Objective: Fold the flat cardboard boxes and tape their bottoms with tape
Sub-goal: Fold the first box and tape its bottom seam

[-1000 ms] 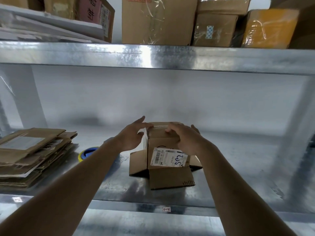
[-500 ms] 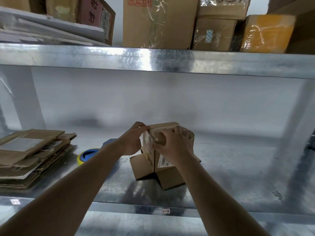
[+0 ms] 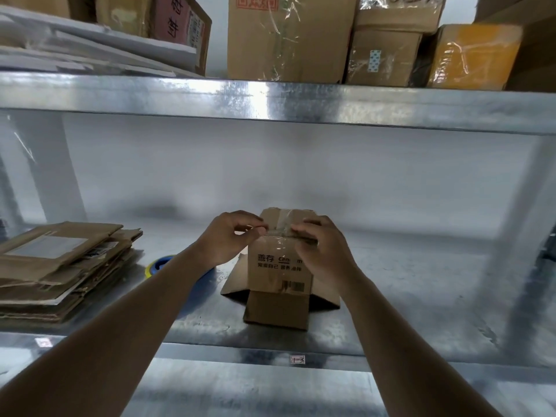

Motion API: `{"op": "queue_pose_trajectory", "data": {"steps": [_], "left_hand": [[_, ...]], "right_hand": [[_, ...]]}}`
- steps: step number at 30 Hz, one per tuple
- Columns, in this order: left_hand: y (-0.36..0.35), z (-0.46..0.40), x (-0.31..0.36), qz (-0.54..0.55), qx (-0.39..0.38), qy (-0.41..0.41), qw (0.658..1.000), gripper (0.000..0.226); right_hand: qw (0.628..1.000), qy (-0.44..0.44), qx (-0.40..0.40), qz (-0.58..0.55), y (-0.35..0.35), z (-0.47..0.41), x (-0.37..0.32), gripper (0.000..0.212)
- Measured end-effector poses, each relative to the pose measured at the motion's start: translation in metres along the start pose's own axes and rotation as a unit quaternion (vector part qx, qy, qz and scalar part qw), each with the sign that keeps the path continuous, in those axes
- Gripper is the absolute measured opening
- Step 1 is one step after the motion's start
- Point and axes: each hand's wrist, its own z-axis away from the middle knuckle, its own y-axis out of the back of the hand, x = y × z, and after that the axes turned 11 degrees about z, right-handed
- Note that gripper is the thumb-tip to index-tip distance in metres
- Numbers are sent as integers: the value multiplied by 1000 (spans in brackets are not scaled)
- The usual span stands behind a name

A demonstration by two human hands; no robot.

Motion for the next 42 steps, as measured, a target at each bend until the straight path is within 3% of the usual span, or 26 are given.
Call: {"op": "queue_pose_trajectory", "data": {"steps": [7,11,14,19,23,30,34,39,42], "left_hand": [[2,11,2,82,0,22,996,19],[-1,17,-3,151,13,55,987,24],[-5,21,-9,169,26,62,983,32],[-15,28,-13,141,77,22,987,31],[-14,30,-18,118,160,-2,980,22],[-12,33,-19,-2,103,-77,992,18],[-7,32,-12,-35,80,-76,993,17],[-8,27,4,-89,66,-138,984,26],[-12,28,5,-141,38,-180,973,17]], "right_hand": [[986,-108,101,-81,-14,3,8,28],[972,-160,88,-146,-21,4,7,29],[934,-206,85,-278,-20,8,1,27],[833,-282,110,-463,-18,20,-7,32],[813,-278,118,-497,-14,21,-8,33],[856,-277,109,-424,-11,17,-12,44],[883,-277,117,-360,-18,16,-12,33],[940,-201,271,-44,-15,20,-10,10],[957,-112,258,68,-10,21,-11,9]]}}
